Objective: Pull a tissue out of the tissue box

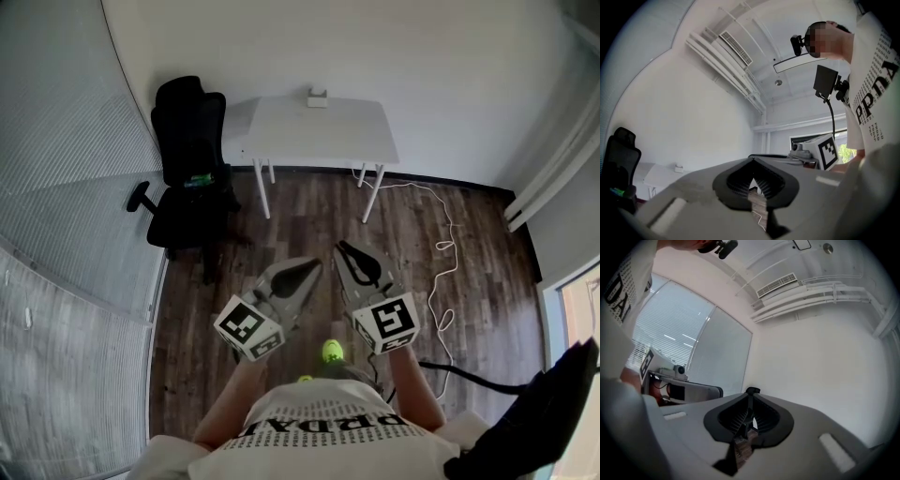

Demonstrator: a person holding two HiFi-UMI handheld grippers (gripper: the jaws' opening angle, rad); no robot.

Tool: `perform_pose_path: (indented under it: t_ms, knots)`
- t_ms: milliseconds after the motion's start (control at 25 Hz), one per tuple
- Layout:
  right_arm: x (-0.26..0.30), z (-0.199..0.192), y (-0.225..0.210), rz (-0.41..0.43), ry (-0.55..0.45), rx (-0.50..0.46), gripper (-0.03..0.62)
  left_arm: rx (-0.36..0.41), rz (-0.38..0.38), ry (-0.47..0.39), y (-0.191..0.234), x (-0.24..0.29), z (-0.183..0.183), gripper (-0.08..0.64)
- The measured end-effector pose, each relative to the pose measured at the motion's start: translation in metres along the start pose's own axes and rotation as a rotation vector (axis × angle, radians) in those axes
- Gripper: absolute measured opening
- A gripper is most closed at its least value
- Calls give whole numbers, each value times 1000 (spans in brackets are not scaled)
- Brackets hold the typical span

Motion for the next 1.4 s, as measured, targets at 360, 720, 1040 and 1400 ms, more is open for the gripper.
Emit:
perform_pose_path:
  t_ms: [360, 720, 1040, 1400]
  knots:
    - [37, -9, -67, 38, -2, -12, 35, 11, 22, -1, 41, 71, 9, -9]
    - [57, -26, -125, 72, -10, -19, 35, 12, 64, -3, 66, 128, 3, -9]
    - [67, -37, -158, 92, -28, -5, 35, 17, 99, -4, 79, 164, -3, -9]
    - [74, -51, -173, 100, -37, 32, 15, 17, 119, 0, 88, 180, -11, -9]
Point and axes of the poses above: the fingertips, and each gripper's own axes: x forward along the fingers, y to its left, z out of its top, the point moved 3 cm from there along -x, backward along the fingers, and after that the axes turned 7 degrees about -x, right-handed, at the moved point
